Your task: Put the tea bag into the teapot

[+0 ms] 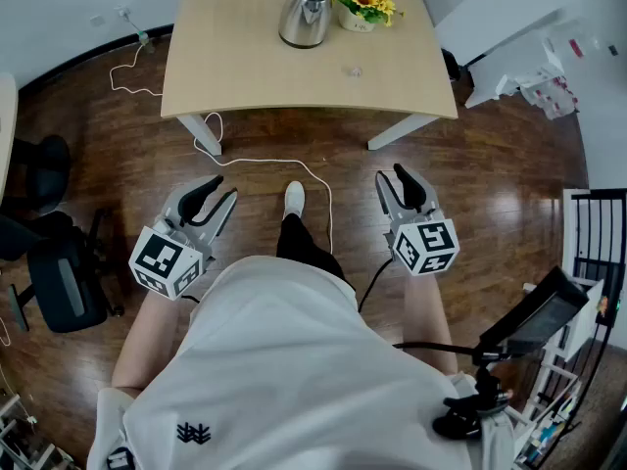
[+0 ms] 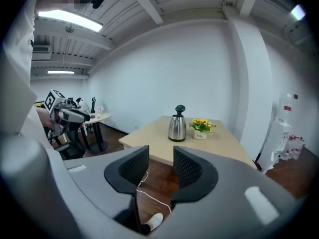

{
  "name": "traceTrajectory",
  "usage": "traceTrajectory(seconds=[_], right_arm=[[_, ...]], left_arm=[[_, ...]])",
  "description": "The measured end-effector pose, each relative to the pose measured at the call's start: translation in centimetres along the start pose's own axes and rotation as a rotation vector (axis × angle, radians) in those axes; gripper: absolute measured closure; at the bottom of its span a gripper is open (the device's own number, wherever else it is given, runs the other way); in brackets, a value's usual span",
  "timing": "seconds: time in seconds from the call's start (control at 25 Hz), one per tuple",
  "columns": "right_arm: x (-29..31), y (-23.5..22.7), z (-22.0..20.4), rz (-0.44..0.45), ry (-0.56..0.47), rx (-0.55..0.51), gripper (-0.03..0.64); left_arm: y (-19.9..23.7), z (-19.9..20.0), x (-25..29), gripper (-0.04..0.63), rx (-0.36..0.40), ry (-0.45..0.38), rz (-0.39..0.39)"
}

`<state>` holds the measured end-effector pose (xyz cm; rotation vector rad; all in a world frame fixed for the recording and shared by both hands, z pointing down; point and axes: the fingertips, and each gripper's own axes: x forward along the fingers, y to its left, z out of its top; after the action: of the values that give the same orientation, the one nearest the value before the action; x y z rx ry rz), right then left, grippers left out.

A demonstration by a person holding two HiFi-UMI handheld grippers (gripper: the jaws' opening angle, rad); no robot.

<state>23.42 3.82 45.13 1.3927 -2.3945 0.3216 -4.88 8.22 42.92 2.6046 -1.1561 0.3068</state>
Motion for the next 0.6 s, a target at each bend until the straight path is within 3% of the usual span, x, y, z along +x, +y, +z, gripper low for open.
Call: traceTrajectory(seconds=[0.4,0.6], right_arm=[[17.1,-16.1,5.3,0.055,0.048,-0.086,0.466],[24.9,-20.2,3.1,0.076,0.126,-0.108,0.460]], left_arm=[[5.4,10.1,15.2,0.500,0.020,-0.041,0.042],[6.7,11.3,19.4,0.500,0.014,-0.021,0.030]])
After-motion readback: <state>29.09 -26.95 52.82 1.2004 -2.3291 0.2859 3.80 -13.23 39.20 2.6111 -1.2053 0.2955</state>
